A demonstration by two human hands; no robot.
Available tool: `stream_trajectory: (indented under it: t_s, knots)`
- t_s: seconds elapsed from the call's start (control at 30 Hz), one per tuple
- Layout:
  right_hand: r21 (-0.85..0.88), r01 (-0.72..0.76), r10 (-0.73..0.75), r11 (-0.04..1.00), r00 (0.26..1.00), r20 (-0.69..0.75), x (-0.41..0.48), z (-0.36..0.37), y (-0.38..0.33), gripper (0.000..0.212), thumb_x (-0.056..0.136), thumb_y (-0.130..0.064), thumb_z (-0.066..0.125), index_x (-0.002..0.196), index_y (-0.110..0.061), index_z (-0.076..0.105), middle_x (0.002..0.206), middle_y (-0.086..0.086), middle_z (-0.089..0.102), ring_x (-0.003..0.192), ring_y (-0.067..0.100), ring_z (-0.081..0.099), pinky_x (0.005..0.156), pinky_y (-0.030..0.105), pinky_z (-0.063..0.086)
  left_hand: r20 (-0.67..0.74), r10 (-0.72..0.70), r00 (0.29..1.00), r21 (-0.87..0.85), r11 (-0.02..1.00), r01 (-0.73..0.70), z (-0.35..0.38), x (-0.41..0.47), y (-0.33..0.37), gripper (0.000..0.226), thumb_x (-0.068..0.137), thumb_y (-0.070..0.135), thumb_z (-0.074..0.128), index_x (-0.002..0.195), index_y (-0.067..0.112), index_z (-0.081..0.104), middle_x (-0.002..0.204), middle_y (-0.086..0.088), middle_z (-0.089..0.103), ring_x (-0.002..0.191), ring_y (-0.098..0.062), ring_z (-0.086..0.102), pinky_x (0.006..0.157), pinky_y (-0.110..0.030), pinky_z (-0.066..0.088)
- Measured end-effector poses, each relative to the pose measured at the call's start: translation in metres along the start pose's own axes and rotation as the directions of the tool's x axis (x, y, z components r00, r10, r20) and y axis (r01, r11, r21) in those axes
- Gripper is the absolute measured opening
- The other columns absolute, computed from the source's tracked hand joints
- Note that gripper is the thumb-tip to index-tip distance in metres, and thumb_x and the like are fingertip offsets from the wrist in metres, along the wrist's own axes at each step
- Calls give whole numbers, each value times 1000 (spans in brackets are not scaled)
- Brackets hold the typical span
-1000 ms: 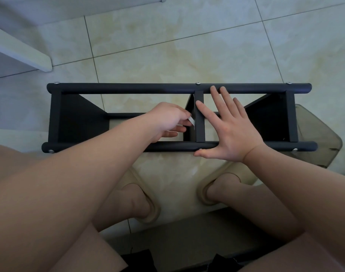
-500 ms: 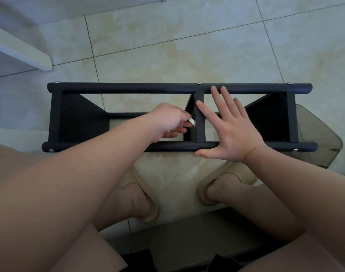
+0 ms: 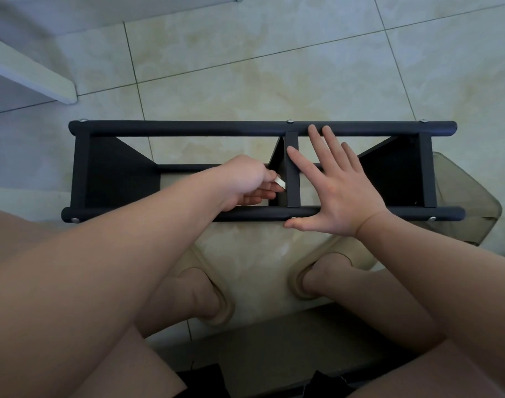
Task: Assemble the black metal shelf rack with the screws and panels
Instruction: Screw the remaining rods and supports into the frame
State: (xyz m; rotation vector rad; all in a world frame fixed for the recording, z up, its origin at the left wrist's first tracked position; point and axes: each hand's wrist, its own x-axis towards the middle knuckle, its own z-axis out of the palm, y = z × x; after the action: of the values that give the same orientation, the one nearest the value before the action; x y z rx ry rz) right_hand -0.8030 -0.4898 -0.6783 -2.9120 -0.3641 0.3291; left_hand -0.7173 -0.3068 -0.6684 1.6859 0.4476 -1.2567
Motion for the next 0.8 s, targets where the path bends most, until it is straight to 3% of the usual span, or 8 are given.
stream_trajectory:
  t_s: [0.5, 0.8]
  knots:
    - [-4, 7, -7, 1000, 1000, -14, 0, 3, 1, 120, 69, -95, 40, 164, -25, 16, 170, 17, -1, 157, 39, -4, 123, 62, 13, 113, 50, 992, 193, 979, -72, -19, 0, -1, 16, 103, 17, 51, 93, 16, 63, 81, 6, 76, 83, -11, 66, 73, -25, 49]
    - [-6, 9, -9, 1000, 1000, -26, 0, 3, 1, 119, 70, -95, 39, 163, -24, 18, 170, 17, -1, 157, 39, -4, 123, 62, 14, 176, 148, 973, 437, 874, -213, -24, -4, -2, 20, 104, 16, 50, 90, 18, 65, 87, 6, 73, 90, -11, 64, 85, -30, 49]
